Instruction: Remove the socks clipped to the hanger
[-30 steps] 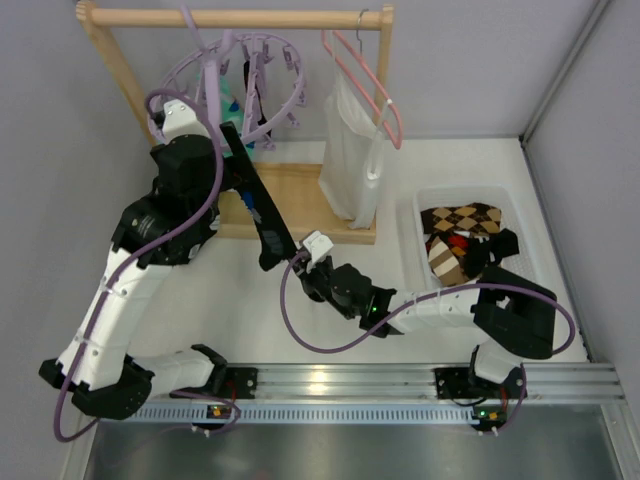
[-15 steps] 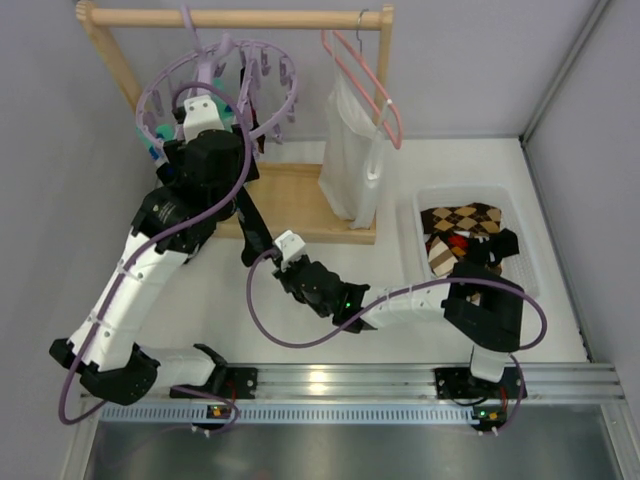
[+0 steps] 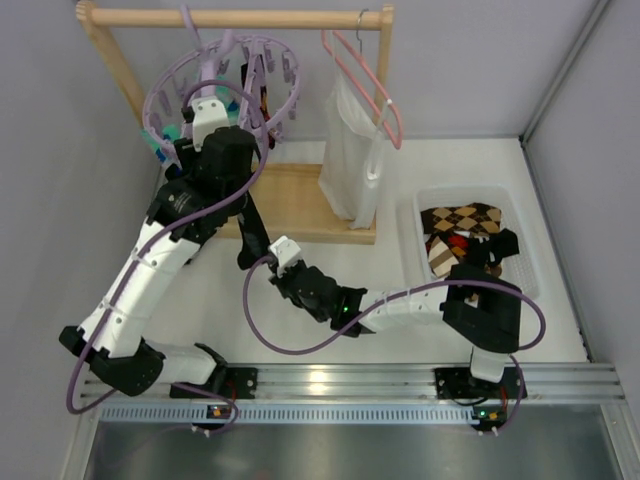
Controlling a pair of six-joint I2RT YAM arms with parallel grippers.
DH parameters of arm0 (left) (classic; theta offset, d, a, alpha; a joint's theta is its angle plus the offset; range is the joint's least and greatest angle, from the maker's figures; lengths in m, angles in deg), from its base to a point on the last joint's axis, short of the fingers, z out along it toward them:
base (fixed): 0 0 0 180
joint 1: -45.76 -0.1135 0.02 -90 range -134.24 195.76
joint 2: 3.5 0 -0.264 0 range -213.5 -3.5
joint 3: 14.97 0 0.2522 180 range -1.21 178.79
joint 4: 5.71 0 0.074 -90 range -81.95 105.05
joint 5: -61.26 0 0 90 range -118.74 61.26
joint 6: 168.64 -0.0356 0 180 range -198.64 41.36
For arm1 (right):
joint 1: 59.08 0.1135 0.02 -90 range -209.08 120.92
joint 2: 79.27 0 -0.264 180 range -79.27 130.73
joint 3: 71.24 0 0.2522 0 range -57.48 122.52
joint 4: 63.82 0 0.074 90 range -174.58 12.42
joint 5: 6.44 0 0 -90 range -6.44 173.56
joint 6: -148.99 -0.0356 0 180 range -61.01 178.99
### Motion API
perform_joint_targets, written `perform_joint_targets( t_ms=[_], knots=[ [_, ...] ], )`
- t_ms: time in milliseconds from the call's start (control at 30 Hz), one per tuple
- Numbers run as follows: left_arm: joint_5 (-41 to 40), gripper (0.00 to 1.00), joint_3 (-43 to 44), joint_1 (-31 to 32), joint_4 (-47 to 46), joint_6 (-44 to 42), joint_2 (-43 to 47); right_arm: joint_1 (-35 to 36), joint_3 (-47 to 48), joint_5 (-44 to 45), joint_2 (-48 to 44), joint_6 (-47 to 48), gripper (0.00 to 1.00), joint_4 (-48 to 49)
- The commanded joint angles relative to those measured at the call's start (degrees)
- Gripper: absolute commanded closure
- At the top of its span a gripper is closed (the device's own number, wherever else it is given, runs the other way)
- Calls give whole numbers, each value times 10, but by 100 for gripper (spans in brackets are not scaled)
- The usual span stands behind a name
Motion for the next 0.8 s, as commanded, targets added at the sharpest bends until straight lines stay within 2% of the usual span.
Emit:
perform_joint_targets(
  t_ms=[0, 167, 300, 333, 400, 433, 633, 767],
  knots=[
    [-16, 36, 14, 1, -1, 6, -22, 16, 19, -3, -6, 4, 100, 10],
    [-30, 48, 17, 1, -2, 5, -30, 19, 14, -3, -9, 5, 100, 11],
    [-23, 66, 24, 1, -2, 5, -33, 20, 10, -3, -9, 5, 100, 18],
    [-21, 74, 28, 0, -2, 4, -35, 20, 7, -3, -7, 5, 100, 19],
    [-17, 80, 30, 1, -2, 1, -38, 21, -4, -3, -9, 3, 100, 24],
    [-13, 88, 30, 1, -3, 0, -40, 21, -12, -4, -11, 0, 100, 28],
    [38, 88, 34, -1, -4, 5, -36, 16, -117, 5, -69, -36, 100, 61],
    [70, 91, 45, -1, -4, 5, -42, 16, -201, 47, -179, -48, 100, 52]
  ],
)
